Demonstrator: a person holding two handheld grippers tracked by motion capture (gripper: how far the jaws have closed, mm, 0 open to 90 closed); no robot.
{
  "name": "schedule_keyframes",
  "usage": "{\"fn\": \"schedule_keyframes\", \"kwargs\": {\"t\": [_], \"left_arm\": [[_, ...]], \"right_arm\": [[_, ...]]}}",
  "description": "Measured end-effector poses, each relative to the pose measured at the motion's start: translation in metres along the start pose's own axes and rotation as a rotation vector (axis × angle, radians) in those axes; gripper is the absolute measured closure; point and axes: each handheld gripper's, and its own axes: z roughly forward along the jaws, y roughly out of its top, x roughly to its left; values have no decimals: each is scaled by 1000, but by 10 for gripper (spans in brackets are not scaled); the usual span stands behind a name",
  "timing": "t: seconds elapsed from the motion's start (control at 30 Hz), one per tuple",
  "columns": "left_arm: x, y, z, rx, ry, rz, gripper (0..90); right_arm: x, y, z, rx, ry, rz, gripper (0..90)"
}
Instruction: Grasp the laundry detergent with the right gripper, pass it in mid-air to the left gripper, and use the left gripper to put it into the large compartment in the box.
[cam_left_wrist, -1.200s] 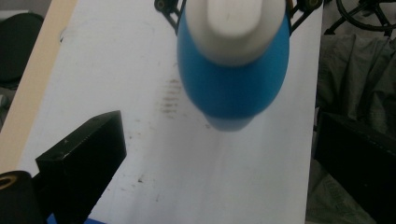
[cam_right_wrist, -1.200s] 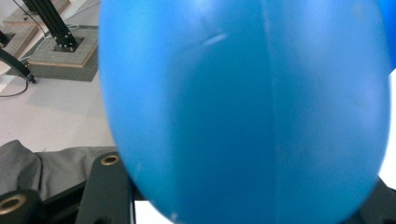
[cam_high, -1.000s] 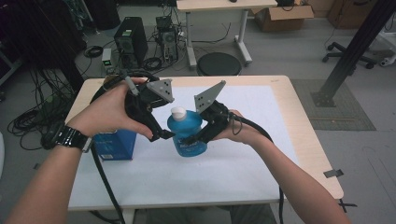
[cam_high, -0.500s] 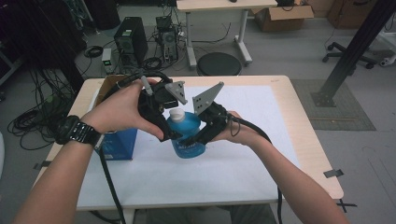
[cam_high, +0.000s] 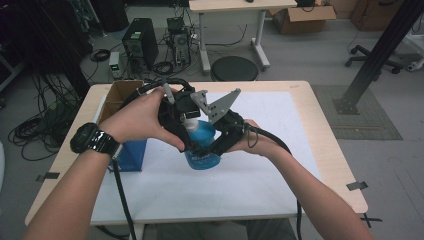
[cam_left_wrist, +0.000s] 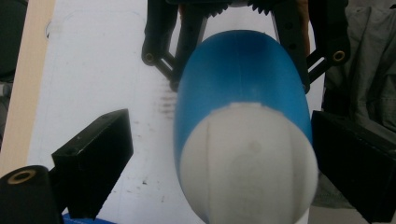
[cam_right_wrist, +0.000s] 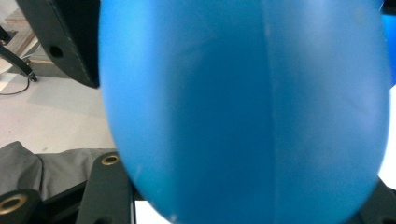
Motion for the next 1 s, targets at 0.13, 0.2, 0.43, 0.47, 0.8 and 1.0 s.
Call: {"fn": "schedule_keyframes", "kwargs": {"t": [0.13,0.2,0.43,0.47,0.8,1.0], "left_arm": [[-1,1,1,5,-3,7,99],[-1,1,1,12,3,5,100],[0,2,1,23,-6,10,172],[0,2,2,22,-8,8,171],[-1,3,3,38,-16,8,221],[-1,4,3,43,-19,6,251]], "right_arm": [[0,-1,0,-1,2,3,427],[0,-1,-1,-3,1,2,427],[-1,-1,-1,-4,-7,3,427],[-1,-1,-1,-3,-6,4,427],[-1,-2,0,-2,-9,2,427],[0,-2,1,3,-7,4,427]]}}
